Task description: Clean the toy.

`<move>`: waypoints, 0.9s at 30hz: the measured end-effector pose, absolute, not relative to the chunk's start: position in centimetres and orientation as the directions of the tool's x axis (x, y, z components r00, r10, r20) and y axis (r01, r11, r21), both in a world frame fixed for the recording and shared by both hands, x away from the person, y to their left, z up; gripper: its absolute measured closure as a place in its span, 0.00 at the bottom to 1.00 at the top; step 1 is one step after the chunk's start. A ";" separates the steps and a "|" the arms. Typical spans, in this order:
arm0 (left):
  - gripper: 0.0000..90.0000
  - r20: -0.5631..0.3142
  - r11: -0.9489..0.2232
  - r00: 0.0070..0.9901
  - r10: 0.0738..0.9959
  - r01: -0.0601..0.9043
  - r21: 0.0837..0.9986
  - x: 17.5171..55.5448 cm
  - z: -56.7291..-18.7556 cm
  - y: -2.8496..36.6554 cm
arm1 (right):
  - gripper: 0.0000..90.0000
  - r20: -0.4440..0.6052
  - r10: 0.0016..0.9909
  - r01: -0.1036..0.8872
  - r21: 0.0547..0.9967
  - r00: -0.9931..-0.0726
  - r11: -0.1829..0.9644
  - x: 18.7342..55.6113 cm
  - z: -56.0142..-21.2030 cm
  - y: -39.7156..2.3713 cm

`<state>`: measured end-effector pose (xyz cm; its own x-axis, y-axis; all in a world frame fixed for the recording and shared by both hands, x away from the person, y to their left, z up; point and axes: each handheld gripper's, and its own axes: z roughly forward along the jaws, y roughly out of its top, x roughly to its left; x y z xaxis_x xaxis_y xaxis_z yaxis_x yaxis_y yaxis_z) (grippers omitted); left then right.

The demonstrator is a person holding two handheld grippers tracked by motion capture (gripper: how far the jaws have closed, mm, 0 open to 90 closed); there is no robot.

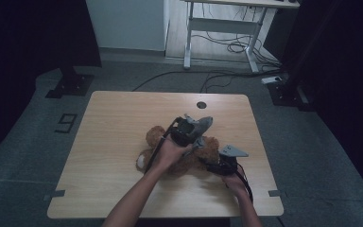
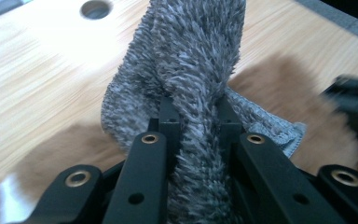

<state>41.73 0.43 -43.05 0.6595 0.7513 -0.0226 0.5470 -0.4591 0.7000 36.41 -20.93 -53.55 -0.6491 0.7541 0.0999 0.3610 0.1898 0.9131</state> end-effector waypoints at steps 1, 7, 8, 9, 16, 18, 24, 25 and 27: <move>0.87 -0.036 -0.441 0.653 0.757 0.550 0.709 41.7 -42.9 1.3 | 0.41 0.101 0.754 0.362 0.913 -0.648 0.189 36.4 -53.6 -20.9; 0.87 -0.025 -0.405 0.606 0.795 0.562 0.721 41.4 -42.3 5.9 | 0.41 0.110 0.755 0.365 0.914 -0.646 0.179 36.4 -53.6 -21.0; 0.87 -0.024 -0.399 0.592 0.806 0.572 0.717 41.5 -42.5 6.7 | 0.41 0.110 0.755 0.365 0.914 -0.646 0.179 36.4 -53.6 -21.0; 0.87 -0.026 -0.391 0.578 0.815 0.584 0.712 41.6 -42.7 7.5 | 0.41 0.110 0.755 0.365 0.914 -0.646 0.179 36.4 -53.6 -21.0; 0.87 -0.081 -0.320 0.518 0.851 0.636 0.702 41.8 -43.9 11.1 | 0.41 0.110 0.754 0.363 0.914 -0.647 0.178 36.4 -53.6 -21.0; 0.87 -0.083 -0.317 0.512 0.855 0.642 0.699 41.9 -43.9 11.4 | 0.41 0.111 0.754 0.364 0.914 -0.647 0.178 36.4 -53.6 -21.0; 0.87 -0.106 -0.316 0.529 0.842 0.643 0.698 42.1 -43.7 10.3 | 0.41 0.111 0.754 0.364 0.915 -0.647 0.177 36.4 -53.7 -21.0; 0.87 -0.110 -0.314 0.529 0.841 0.644 0.697 42.1 -43.6 10.0 | 0.41 0.110 0.754 0.362 0.915 -0.647 0.178 36.4 -53.7 -21.0; 0.87 -0.109 -0.320 0.537 0.836 0.640 0.698 42.1 -43.5 9.0 | 0.41 0.108 0.754 0.361 0.915 -0.648 0.180 36.4 -53.7 -21.0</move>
